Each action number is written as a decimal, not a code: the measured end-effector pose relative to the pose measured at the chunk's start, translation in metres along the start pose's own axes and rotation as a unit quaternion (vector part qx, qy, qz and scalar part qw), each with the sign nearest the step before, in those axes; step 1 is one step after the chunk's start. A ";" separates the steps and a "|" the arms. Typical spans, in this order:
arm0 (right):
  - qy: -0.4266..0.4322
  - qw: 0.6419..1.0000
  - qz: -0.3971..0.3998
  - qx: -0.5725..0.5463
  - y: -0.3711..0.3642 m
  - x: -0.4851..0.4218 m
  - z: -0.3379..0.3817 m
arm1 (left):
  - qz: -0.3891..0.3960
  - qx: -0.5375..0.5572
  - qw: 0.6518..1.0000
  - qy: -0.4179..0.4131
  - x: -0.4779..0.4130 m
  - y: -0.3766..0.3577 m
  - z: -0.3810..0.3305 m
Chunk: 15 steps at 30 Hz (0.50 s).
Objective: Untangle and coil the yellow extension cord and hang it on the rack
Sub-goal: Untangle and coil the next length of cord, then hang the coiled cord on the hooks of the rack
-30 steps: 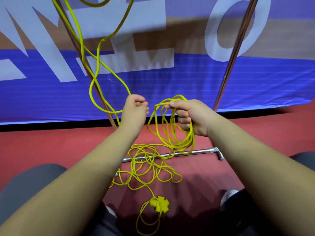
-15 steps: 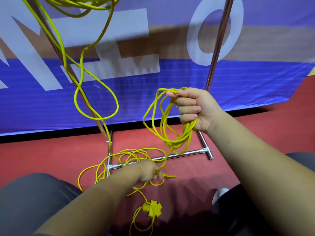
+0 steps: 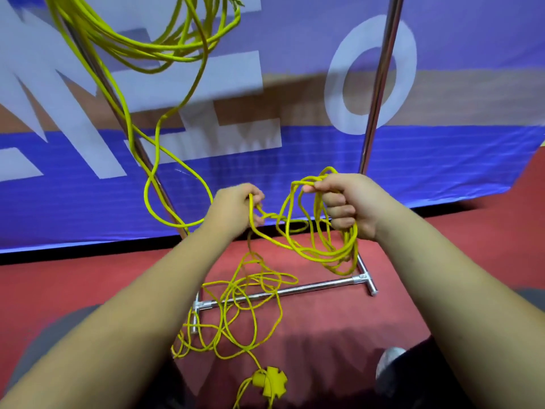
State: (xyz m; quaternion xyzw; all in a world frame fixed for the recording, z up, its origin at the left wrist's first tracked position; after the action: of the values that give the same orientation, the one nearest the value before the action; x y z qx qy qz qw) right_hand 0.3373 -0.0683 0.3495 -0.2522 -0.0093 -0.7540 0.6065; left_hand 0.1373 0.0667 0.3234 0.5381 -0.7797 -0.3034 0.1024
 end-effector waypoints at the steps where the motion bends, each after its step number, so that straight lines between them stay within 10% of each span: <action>1: 0.014 0.999 -0.031 -0.004 0.002 -0.003 0.001 | -0.025 0.022 0.999 -0.010 -0.007 0.014 -0.020; 15: 0.226 0.963 -0.145 -0.017 -0.053 0.033 0.137 | -0.283 -0.021 0.897 -0.338 -0.036 0.184 -0.316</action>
State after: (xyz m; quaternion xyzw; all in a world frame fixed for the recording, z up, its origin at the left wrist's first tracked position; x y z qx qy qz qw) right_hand 0.3344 -0.0402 0.4978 -0.0818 0.1044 -0.8710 0.4730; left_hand 0.1626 0.0276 0.6881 0.5989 -0.5757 -0.4994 -0.2458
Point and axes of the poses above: each hand's wrist, its own x-axis away from the middle knuckle, its own y-axis out of the back of the hand, z = x × y, the point moved 6 cm from there along -x, towards the middle knuckle, and after that the axes turned 6 degrees about -z, right-handed, at the moved point
